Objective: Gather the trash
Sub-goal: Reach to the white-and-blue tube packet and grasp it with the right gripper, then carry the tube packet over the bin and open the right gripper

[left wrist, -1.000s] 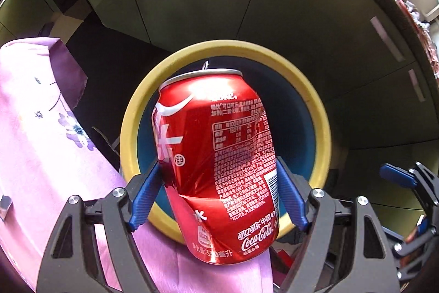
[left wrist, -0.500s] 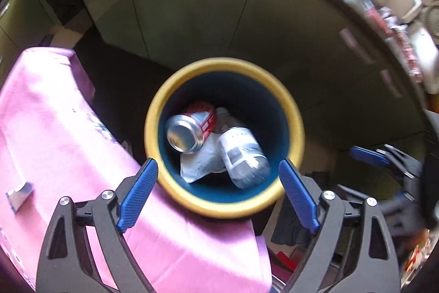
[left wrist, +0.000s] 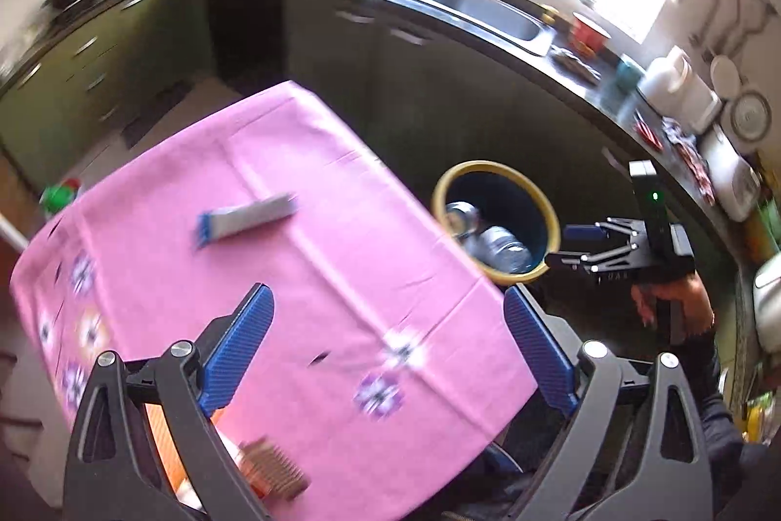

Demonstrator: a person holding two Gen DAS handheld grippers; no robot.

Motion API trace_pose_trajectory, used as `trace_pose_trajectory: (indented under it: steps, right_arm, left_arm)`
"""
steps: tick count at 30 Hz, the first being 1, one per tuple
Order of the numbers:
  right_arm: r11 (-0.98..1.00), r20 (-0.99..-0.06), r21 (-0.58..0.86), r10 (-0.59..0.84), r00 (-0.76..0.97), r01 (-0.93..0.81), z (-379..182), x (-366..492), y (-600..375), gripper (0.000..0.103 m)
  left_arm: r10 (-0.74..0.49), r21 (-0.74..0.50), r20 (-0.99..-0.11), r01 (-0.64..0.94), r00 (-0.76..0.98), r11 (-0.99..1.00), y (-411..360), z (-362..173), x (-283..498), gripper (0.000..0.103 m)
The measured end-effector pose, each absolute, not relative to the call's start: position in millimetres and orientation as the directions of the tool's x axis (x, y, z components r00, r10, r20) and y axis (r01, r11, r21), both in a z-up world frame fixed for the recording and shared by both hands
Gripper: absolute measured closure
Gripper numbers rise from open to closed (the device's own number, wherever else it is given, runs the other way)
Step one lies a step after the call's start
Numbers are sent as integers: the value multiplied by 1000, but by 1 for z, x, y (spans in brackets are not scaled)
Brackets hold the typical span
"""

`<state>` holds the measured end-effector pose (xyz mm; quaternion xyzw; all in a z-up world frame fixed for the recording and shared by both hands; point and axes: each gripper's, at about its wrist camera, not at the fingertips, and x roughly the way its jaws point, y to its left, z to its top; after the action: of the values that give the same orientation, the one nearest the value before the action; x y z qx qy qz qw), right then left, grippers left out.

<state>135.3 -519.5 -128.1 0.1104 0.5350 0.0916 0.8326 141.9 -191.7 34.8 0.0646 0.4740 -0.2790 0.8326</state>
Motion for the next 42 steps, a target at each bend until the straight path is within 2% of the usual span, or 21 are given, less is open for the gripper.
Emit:
trace_pose_trajectory:
  steps: [6,10,15,19,24,27,28,30,31,34,42]
  right_arm:
    - [920,-862,223,340,375,-322,-113,203,-400,24]
    - [873,-874,107,311,374,-475,-110,256,-322,24]
    - [831,-893,37,276,355,-554,-123,324,-254,25]
    - [825,-925,13,225,307,-566,-141,369,-229,36]
    - [815,-952,26,197,234,-579,-163,393,-210,40]
    - [817,-961,20,176,216,-576,-170,396,-206,54]
    - [820,-961,21,174,214,-573,-172,394,-206,61]
    - [828,-961,15,166,220,-561,-174,390,-209,68]
    - [832,-960,15,167,224,-555,-174,389,-211,75]
    - [846,-954,59,204,219,-531,-169,380,-218,84]
    - [865,-917,165,311,250,-473,-134,318,-252,87]
  left_arm:
    - [-388,-223,-821,389,418,894,-92,15,102,13]
    - [-373,-233,-822,343,431,910,-55,4,82,13]
    - [-404,-281,-808,322,429,904,-31,-6,67,12]
    - [-417,-299,-796,314,438,901,-20,-11,62,12]
    - [-439,-333,-790,302,429,893,-11,-21,63,10]
    - [-456,-359,-786,293,417,886,-7,-28,66,10]
    - [-455,-359,-786,290,418,887,-7,-30,67,10]
    - [-453,-357,-783,289,426,888,-7,-31,66,10]
    - [-455,-357,-780,291,430,888,-8,-31,66,10]
    - [-464,-360,-771,304,435,882,-11,-31,64,10]
    - [-465,-324,-751,351,469,878,-30,-31,52,9]
